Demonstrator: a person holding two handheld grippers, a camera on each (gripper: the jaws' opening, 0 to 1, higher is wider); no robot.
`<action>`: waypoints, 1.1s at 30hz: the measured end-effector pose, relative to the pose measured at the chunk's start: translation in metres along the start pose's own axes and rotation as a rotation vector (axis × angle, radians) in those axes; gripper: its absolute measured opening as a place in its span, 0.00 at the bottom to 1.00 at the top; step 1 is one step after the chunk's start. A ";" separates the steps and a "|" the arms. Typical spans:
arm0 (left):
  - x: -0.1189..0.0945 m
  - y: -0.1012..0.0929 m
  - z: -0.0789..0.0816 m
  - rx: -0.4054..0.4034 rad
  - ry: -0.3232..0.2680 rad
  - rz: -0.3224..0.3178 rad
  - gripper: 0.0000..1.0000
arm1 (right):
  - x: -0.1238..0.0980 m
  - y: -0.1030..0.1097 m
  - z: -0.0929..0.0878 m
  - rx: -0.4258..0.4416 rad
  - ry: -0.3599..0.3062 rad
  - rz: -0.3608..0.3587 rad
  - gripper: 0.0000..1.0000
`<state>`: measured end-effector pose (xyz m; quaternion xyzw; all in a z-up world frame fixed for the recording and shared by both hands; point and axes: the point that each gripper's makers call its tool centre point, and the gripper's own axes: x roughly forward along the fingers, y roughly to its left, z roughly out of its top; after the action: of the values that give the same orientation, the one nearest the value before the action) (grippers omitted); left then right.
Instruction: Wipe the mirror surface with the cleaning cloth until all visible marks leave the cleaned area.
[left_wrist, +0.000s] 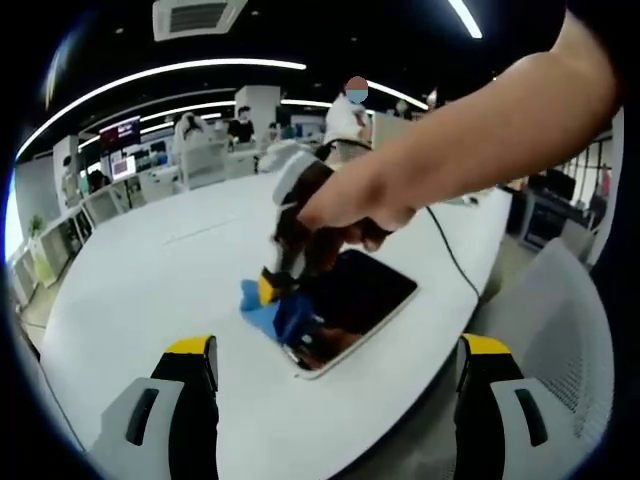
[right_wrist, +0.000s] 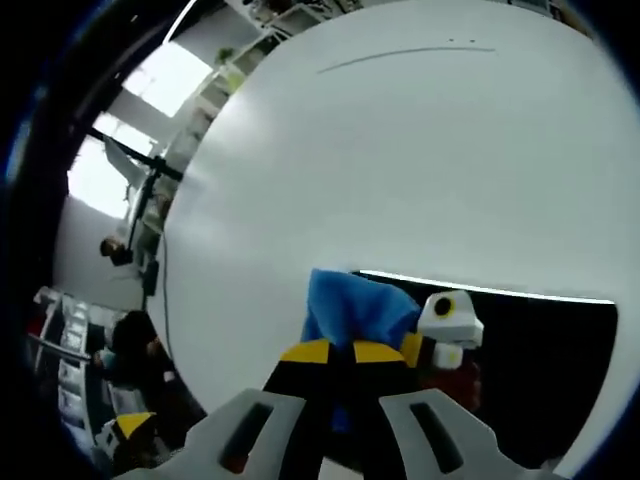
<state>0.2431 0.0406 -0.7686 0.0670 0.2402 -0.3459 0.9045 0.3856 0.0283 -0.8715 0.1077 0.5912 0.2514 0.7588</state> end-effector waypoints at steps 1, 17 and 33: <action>0.000 0.000 0.000 0.000 0.001 0.000 1.00 | 0.000 0.000 -0.001 -0.002 0.002 0.005 0.00; 0.000 0.001 0.000 0.003 0.001 0.004 1.00 | -0.004 0.005 -0.019 -0.043 0.019 0.008 0.00; 0.000 -0.001 0.000 0.005 0.006 -0.001 1.00 | -0.006 0.004 -0.019 -0.040 0.018 0.019 0.00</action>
<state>0.2421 0.0396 -0.7683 0.0702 0.2418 -0.3468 0.9035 0.3651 0.0265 -0.8701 0.0959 0.5919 0.2712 0.7530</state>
